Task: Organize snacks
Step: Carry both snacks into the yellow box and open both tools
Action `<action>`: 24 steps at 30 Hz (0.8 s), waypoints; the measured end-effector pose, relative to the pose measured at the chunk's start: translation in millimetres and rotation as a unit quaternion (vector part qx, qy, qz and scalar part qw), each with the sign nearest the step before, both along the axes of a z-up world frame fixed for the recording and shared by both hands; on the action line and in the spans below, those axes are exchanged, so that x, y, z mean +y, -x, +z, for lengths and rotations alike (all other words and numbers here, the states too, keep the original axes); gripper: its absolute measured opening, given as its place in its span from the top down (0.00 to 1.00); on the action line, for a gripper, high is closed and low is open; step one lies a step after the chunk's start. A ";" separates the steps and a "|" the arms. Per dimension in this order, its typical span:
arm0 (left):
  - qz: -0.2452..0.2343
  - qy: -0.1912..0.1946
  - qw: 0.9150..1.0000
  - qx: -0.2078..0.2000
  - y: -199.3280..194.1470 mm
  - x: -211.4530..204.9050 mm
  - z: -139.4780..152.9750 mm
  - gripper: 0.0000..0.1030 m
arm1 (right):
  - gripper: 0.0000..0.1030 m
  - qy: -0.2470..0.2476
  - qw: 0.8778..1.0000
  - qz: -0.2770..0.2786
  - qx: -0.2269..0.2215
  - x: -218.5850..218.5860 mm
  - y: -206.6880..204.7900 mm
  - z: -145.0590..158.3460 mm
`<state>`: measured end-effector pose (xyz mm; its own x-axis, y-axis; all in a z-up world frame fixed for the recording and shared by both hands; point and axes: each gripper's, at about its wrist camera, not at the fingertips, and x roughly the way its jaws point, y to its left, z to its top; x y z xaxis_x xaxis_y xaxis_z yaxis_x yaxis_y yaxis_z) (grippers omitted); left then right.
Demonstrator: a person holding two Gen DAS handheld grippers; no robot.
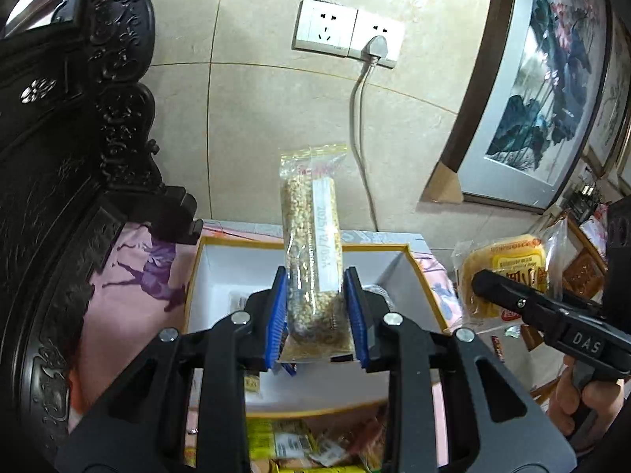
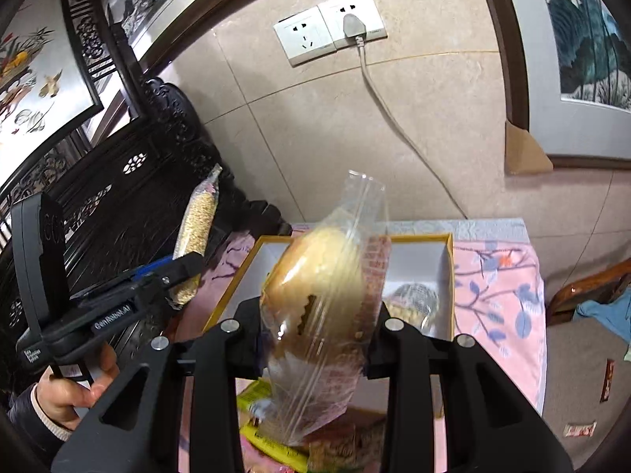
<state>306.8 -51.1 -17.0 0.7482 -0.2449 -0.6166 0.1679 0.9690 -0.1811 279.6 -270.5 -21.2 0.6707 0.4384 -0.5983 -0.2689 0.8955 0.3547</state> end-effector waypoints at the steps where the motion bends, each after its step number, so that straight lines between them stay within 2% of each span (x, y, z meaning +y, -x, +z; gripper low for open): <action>1: 0.005 -0.006 1.000 0.004 -6.4 -1.8 -0.6 0.55 | 0.62 0.003 1.000 -0.002 0.001 1.8 -2.9 1.2; 2: 0.011 -0.013 1.000 0.008 -9.9 -2.4 -0.5 0.32 | 0.39 0.015 1.000 -0.010 0.004 4.6 -6.9 0.7; 3: 0.032 -0.028 0.999 0.007 -10.9 -2.6 0.5 0.02 | 0.24 0.036 0.999 -0.029 0.001 7.3 -7.4 1.5; 4: 0.064 -0.048 0.997 -0.012 -7.8 -2.6 3.3 0.02 | 0.01 0.053 0.997 -0.046 -0.010 10.0 -5.8 3.3; 6: 0.064 -0.062 0.996 -0.018 -8.0 -3.8 5.4 0.02 | 0.01 0.073 0.996 -0.044 -0.027 15.6 -2.9 4.4; 9: 0.064 -0.071 0.995 -0.011 -8.4 -3.2 5.7 0.02 | 0.01 0.078 0.996 -0.031 -0.015 19.0 -2.9 -1.5; 15: 0.071 -0.057 0.996 -0.012 -2.0 3.9 11.2 0.02 | 0.01 0.064 0.997 -0.031 0.003 16.6 1.9 -7.5; 24: 0.072 -0.054 0.996 -0.015 12.5 3.6 19.0 0.02 | 0.01 0.068 0.997 -0.032 -0.007 17.7 16.5 2.1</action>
<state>294.3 -47.5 2.0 0.7894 -0.0667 -0.6102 0.0289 0.9970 -0.0716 263.1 -252.8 -19.1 0.7032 0.3097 -0.6399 -0.2131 0.9506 0.2259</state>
